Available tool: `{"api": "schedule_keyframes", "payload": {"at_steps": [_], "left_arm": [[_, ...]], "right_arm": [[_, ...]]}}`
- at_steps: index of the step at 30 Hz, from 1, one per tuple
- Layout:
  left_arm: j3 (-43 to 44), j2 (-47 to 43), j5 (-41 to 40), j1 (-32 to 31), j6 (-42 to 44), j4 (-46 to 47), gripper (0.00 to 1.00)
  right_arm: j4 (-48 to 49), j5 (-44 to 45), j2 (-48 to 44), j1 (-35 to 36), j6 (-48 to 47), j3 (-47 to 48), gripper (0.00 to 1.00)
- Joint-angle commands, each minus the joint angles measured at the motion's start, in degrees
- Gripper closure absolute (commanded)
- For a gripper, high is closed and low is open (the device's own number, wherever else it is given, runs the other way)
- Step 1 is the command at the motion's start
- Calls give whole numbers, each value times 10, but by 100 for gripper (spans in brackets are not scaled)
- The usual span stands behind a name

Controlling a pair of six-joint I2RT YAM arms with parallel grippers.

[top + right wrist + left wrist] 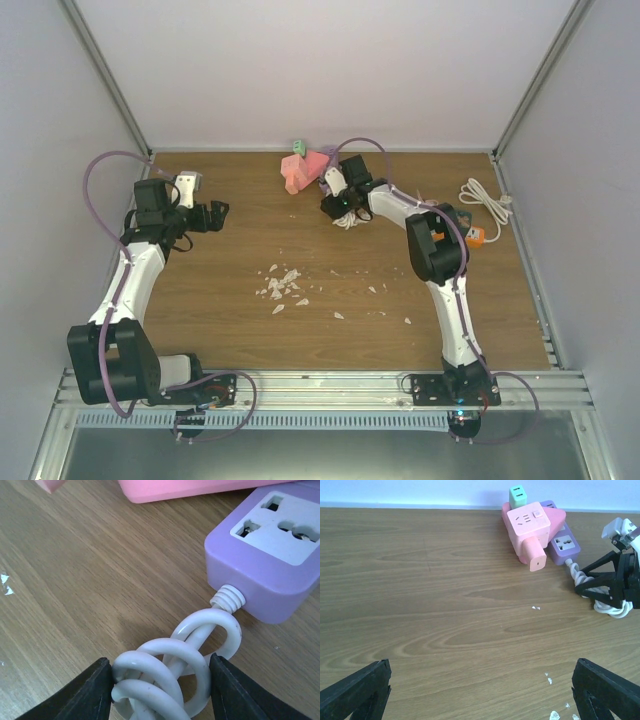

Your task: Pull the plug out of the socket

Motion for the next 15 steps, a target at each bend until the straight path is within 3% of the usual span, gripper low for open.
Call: {"api": "schedule_keyframes", "payload": {"at_steps": [1, 11, 15], "left_arm": [[-5, -18, -14, -4, -7, 34, 1], [-5, -20, -20, -3, -3, 34, 1], [-5, -21, -18, -4, 1, 33, 1]], "right_arm": [[-26, -28, 14, 5, 13, 1, 50], [-37, -74, -24, 10, 2, -49, 73], [-39, -78, -46, 19, -26, -82, 77]]}}
